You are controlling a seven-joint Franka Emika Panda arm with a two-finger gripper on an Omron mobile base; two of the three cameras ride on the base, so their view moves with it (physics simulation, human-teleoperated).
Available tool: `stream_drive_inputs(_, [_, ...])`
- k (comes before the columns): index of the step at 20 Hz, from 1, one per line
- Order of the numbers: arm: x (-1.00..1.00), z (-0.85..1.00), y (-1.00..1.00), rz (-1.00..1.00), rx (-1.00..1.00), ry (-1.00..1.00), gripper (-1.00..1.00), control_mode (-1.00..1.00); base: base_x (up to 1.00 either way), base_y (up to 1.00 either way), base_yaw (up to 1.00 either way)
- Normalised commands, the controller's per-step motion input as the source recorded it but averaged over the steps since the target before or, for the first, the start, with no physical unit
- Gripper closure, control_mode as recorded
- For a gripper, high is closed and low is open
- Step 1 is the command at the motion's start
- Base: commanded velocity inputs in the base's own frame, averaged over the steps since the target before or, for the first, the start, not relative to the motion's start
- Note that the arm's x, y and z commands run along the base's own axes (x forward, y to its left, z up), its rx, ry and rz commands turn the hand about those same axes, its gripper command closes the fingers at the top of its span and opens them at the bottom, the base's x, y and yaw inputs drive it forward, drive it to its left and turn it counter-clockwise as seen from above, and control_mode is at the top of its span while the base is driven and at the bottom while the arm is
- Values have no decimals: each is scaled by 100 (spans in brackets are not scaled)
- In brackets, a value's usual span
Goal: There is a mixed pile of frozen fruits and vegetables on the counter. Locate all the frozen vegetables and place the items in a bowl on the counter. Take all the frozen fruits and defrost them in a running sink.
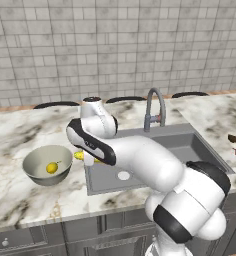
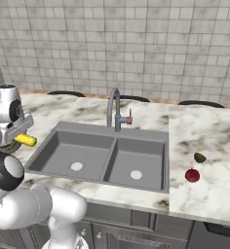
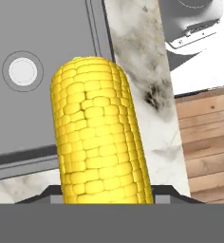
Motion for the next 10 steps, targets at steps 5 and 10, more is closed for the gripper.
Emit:
stream_drive_inputs(5, [14,14,82,0,-1,-4,100,-100,0,0,0])
stream_drive_inputs(10, [18,4,73,0,0,-5,100,-100,0,0,0])
